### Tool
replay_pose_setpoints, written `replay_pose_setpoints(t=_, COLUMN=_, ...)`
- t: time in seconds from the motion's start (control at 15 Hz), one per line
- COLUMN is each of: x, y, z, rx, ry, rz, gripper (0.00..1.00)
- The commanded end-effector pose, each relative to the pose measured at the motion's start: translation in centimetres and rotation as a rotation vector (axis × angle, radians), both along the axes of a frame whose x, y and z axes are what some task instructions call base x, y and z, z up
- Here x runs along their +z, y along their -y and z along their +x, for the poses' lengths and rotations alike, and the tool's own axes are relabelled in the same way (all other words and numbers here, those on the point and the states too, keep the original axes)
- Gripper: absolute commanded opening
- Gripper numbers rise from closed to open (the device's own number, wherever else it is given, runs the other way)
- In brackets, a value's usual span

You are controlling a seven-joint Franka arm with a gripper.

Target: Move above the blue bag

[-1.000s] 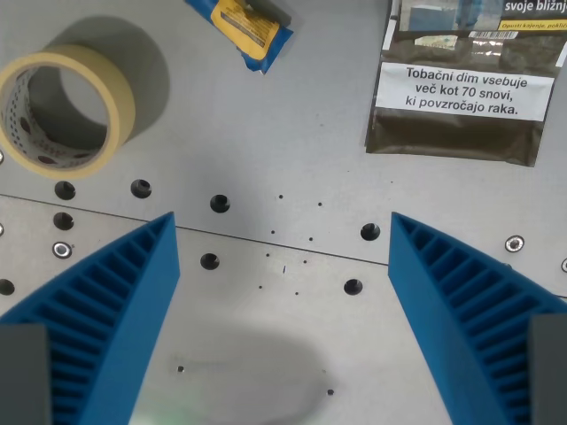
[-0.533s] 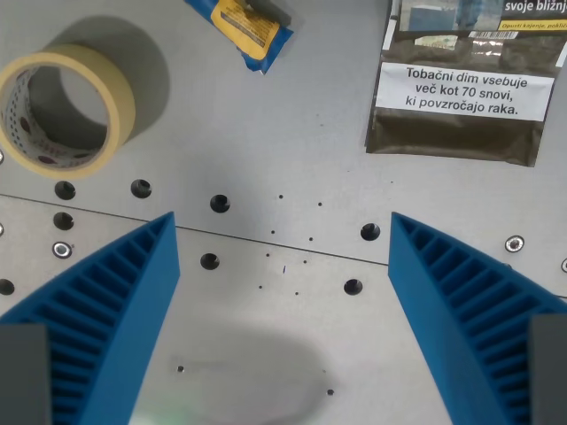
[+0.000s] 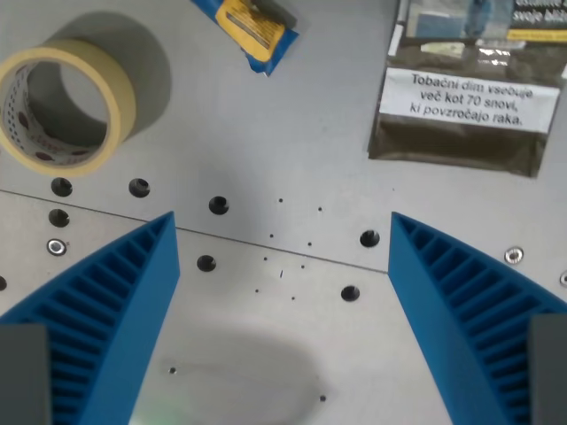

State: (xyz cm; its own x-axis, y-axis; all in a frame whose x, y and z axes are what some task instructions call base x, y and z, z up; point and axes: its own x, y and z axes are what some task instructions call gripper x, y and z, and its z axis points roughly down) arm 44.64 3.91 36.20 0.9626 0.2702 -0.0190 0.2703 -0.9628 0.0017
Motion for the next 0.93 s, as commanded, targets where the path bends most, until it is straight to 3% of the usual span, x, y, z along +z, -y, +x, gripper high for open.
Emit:
replay_pose_setpoints(t=0.07, x=-0.9, y=-0.4, z=0.3, rx=0.146, ry=0.044, rz=0.014, gripper=1.0)
replay_pose_setpoints(t=0.93, x=-6.9, y=-3.0, z=2.1, rx=0.494, ry=0.077, rz=0.041, gripper=1.0)
